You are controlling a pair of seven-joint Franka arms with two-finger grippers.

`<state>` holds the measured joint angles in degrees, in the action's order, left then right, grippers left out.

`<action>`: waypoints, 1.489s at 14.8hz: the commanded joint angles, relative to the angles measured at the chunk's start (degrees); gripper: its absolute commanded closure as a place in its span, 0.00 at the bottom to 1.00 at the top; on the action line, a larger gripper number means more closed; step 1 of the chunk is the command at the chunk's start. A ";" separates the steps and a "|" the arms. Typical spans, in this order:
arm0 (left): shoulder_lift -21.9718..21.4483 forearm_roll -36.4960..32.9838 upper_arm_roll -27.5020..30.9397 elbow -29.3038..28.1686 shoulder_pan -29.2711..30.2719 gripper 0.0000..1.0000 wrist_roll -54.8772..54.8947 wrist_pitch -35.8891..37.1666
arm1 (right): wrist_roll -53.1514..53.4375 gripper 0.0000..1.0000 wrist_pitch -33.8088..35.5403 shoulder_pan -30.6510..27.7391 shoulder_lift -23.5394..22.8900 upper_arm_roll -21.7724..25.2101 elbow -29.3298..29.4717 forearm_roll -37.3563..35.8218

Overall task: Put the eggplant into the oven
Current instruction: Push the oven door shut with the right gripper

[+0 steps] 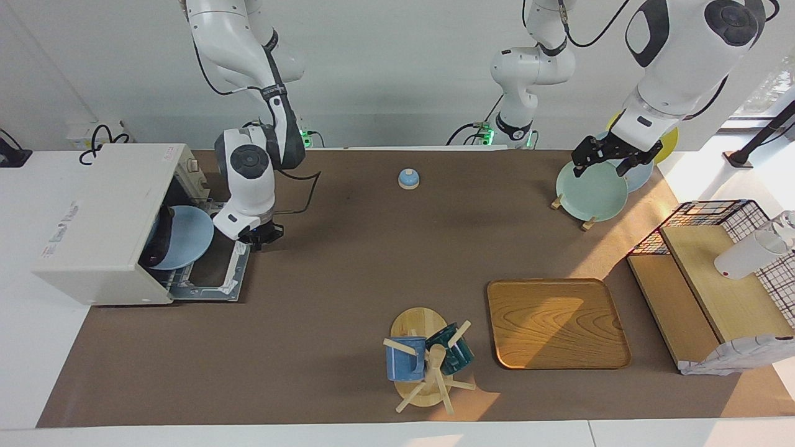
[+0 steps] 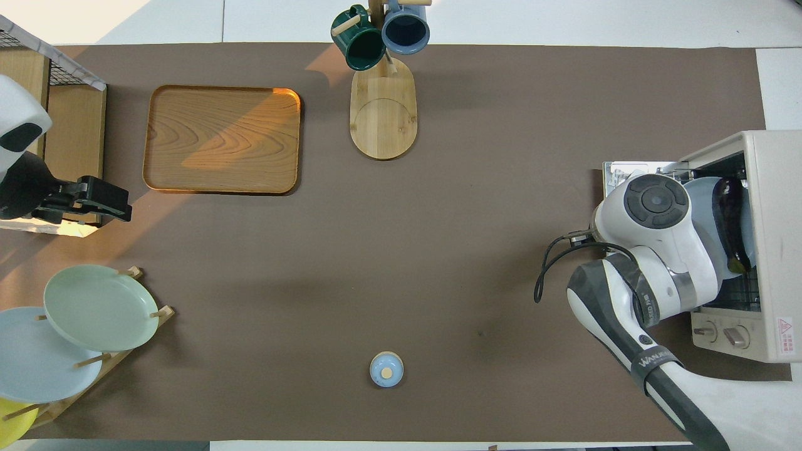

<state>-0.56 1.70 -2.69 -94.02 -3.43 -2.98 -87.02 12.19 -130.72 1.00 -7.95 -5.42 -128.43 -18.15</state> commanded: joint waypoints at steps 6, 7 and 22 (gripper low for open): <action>-0.23 0.41 -0.22 -0.02 0.53 0.00 -0.53 0.10 | -4.81 1.00 1.85 -1.27 0.30 -0.47 0.80 -6.00; -0.23 0.41 -0.22 -0.02 0.53 0.00 -0.53 0.10 | -5.16 1.00 5.09 -1.27 0.22 -0.55 3.08 -6.19; -0.23 0.32 -0.22 -0.02 0.53 0.00 -0.53 0.10 | -21.86 1.00 26.21 -9.79 6.45 -0.20 15.23 -0.22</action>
<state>-0.56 1.70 -2.69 -94.02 -3.43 -2.99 -87.02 -7.79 -106.29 -7.21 -1.77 -5.78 -112.14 -18.04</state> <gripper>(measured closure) 0.000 0.991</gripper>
